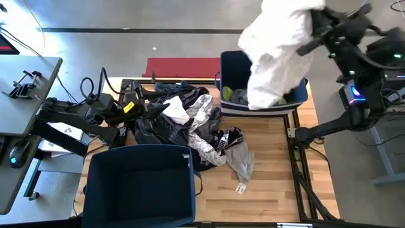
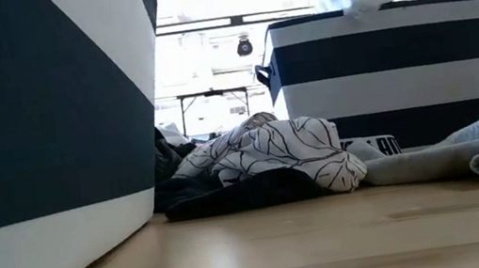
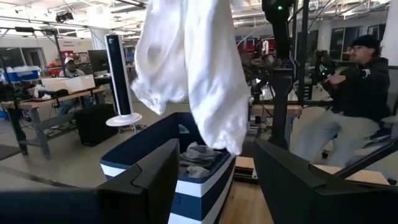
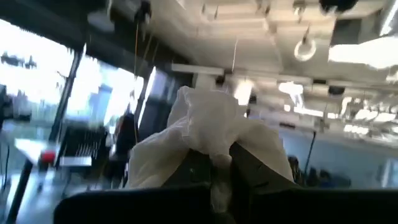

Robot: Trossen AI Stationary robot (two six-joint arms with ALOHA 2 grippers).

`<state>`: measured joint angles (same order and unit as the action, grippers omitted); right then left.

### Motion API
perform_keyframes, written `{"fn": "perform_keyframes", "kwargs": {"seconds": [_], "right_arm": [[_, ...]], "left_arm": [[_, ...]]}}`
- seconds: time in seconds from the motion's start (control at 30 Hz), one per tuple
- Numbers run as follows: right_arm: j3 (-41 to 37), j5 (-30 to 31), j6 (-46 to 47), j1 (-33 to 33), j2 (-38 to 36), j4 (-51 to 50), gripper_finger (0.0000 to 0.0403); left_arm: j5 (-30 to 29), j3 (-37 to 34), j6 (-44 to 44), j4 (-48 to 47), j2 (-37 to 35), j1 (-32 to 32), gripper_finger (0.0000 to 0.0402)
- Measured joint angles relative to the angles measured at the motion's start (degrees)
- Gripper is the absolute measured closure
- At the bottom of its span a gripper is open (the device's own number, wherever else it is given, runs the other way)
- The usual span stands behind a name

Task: Sort clothes
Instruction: Put the white dress into the top blue laundry bin

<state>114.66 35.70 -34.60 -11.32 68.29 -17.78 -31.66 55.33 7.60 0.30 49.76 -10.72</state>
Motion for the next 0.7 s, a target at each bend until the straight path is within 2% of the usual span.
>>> {"fn": "perform_keyframes", "kwargs": {"seconds": [0.13, 0.27, 0.37, 0.5, 0.63, 0.7], "right_arm": [[-2.73, -1.55, 14.56, -7.05, -0.04, -23.11, 0.04], [-12.96, -13.28, 30.72, -15.3, 0.1, -41.19, 0.04], [-25.39, -20.94, 35.55, -20.42, 0.11, -42.99, 0.04], [-41.24, -27.36, 40.52, -26.81, 1.86, -38.09, 0.0395], [-51.97, -34.8, 43.73, -31.61, 6.76, -37.02, 0.0373], [-55.58, -36.04, 43.69, -32.7, 9.73, -37.48, 0.036]], "left_arm": [[-0.02, 0.0, -0.01, 0.0, 0.0, 0.0, 0.0206], [-0.02, 0.0, 0.0, 0.0, -0.02, 0.0, 0.0206], [-0.01, 0.0, -0.01, 0.0, -0.02, 0.0, 0.0206], [-0.02, 0.0, -0.16, 0.0, -0.02, 0.0, 0.0206], [-0.02, 0.0, -2.92, 0.01, -0.02, 0.06, 0.0206], [-0.02, 0.0, -5.26, 0.0, -0.02, 0.26, 0.0206]]}}
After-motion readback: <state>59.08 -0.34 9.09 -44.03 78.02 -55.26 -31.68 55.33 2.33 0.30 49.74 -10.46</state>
